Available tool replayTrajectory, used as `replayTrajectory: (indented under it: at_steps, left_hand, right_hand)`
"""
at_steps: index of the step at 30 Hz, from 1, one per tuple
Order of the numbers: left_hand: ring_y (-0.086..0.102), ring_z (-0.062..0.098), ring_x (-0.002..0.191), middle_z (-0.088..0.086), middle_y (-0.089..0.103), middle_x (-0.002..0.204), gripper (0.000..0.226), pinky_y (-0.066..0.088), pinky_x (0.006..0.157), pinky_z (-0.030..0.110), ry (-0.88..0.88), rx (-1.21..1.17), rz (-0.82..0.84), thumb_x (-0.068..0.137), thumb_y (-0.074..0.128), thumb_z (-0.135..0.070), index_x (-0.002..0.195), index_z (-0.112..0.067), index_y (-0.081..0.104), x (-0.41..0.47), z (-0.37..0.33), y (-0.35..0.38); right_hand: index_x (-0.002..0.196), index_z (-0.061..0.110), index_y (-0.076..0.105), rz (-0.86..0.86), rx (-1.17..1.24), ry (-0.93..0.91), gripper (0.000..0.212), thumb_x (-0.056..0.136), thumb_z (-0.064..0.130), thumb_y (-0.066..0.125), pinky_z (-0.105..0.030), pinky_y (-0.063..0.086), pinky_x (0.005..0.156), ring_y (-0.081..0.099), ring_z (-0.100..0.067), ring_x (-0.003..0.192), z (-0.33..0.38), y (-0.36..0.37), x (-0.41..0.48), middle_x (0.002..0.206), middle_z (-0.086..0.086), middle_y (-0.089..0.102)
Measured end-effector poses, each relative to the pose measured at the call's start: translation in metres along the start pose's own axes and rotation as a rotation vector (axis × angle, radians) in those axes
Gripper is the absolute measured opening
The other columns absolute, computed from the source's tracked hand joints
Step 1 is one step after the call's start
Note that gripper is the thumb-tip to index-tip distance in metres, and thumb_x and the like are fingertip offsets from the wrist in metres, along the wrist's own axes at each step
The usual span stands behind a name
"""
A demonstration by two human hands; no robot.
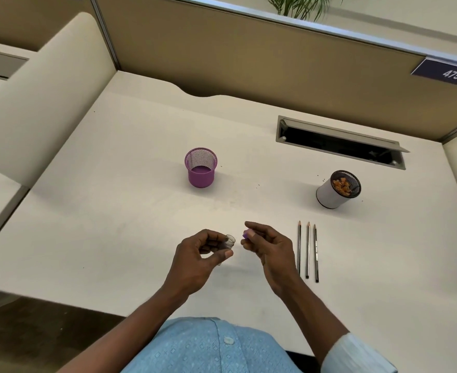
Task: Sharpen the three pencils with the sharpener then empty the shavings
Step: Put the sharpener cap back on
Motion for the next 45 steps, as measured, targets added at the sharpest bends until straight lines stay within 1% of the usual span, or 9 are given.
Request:
replayTrajectory:
  at_steps: [7, 13, 17, 22, 26, 31, 35, 39, 45]
  left_hand:
    - [0.077, 0.015, 0.09, -0.009, 0.083, 0.093, 0.023, 0.064, 0.09, 0.049, 0.031, 0.06, 0.014, 0.084, 0.091, -0.02, 0.102, -0.027, 0.079, -0.003, 0.0, 0.007]
    - [0.075, 0.009, 0.088, -0.017, 0.081, 0.092, 0.024, 0.056, 0.089, 0.027, 0.098, 0.144, 0.044, 0.082, 0.092, -0.024, 0.101, -0.028, 0.078, -0.01, -0.007, 0.016]
    - [0.076, 0.011, 0.087, -0.015, 0.081, 0.09, 0.026, 0.06, 0.087, 0.034, 0.105, 0.157, 0.038, 0.081, 0.093, -0.027, 0.101, -0.029, 0.077, -0.012, -0.009, 0.018]
    - [0.076, 0.013, 0.084, -0.011, 0.081, 0.088, 0.023, 0.064, 0.084, 0.042, 0.112, 0.124, 0.033, 0.082, 0.093, -0.025, 0.1, -0.028, 0.078, -0.015, -0.011, 0.018]
    - [0.076, 0.01, 0.086, -0.017, 0.081, 0.088, 0.022, 0.059, 0.087, 0.032, 0.145, 0.15, 0.023, 0.083, 0.092, -0.025, 0.1, -0.028, 0.079, -0.018, -0.016, 0.018]
    - [0.076, 0.01, 0.088, -0.015, 0.08, 0.091, 0.021, 0.052, 0.088, 0.019, 0.197, 0.17, 0.017, 0.084, 0.091, -0.026, 0.102, -0.028, 0.079, -0.018, -0.023, 0.018]
    - [0.076, 0.013, 0.088, -0.013, 0.08, 0.091, 0.023, 0.058, 0.088, 0.027, 0.2, 0.174, 0.033, 0.083, 0.092, -0.025, 0.102, -0.029, 0.08, -0.018, -0.022, 0.019]
    - [0.074, 0.014, 0.089, -0.011, 0.079, 0.094, 0.025, 0.06, 0.075, 0.024, 0.219, 0.18, 0.028, 0.081, 0.093, -0.023, 0.102, -0.027, 0.08, -0.02, -0.022, 0.021]
    - [0.073, 0.016, 0.088, -0.011, 0.078, 0.095, 0.026, 0.061, 0.074, 0.033, 0.273, 0.191, 0.016, 0.08, 0.092, -0.028, 0.103, -0.025, 0.08, -0.024, -0.023, 0.021]
  right_hand:
    - [0.1, 0.004, 0.076, -0.023, 0.073, -0.032, 0.008, 0.092, 0.003, 0.074, -0.039, 0.06, 0.086, 0.073, -0.033, 0.091, 0.01, 0.01, -0.025, 0.097, -0.019, 0.078]
    - [0.097, 0.008, 0.077, -0.077, -0.08, -0.114, 0.01, 0.089, 0.009, 0.081, -0.036, 0.055, 0.078, 0.069, -0.026, 0.089, 0.015, 0.006, -0.032, 0.101, -0.02, 0.078]
    - [0.095, 0.006, 0.077, -0.056, -0.112, -0.151, 0.01, 0.087, 0.005, 0.082, -0.036, 0.055, 0.076, 0.069, -0.026, 0.084, 0.02, 0.006, -0.038, 0.095, -0.016, 0.079]
    - [0.098, 0.002, 0.073, 0.024, -0.173, -0.21, 0.014, 0.087, -0.002, 0.08, -0.041, 0.059, 0.076, 0.073, -0.04, 0.086, 0.028, 0.008, -0.044, 0.091, -0.017, 0.078]
    - [0.113, 0.012, 0.076, 0.107, -0.324, -0.281, 0.033, 0.088, -0.008, 0.075, -0.035, 0.061, 0.077, 0.075, -0.021, 0.086, 0.038, 0.011, -0.045, 0.094, -0.009, 0.078]
    - [0.112, 0.013, 0.08, 0.224, -0.555, -0.456, 0.028, 0.087, 0.0, 0.079, -0.039, 0.064, 0.081, 0.077, -0.024, 0.095, 0.052, 0.014, -0.044, 0.103, -0.003, 0.077]
    - [0.11, 0.011, 0.081, 0.287, -0.64, -0.474, 0.025, 0.087, 0.003, 0.083, -0.03, 0.061, 0.078, 0.075, -0.021, 0.09, 0.06, 0.012, -0.041, 0.1, -0.003, 0.076]
    - [0.105, 0.013, 0.083, 0.314, -0.722, -0.499, 0.021, 0.085, 0.011, 0.087, -0.019, 0.053, 0.07, 0.072, -0.017, 0.081, 0.067, 0.011, -0.039, 0.091, -0.001, 0.075]
    - [0.107, 0.009, 0.083, 0.35, -0.704, -0.465, 0.023, 0.084, 0.008, 0.087, -0.037, 0.063, 0.068, 0.074, -0.024, 0.072, 0.064, 0.011, -0.036, 0.091, -0.003, 0.074]
Point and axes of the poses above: each hand's wrist, its own x-axis towards the middle knuckle, its own y-axis out of the palm, z = x × y, the point moved 8 cm from there along x, towards the middle knuckle
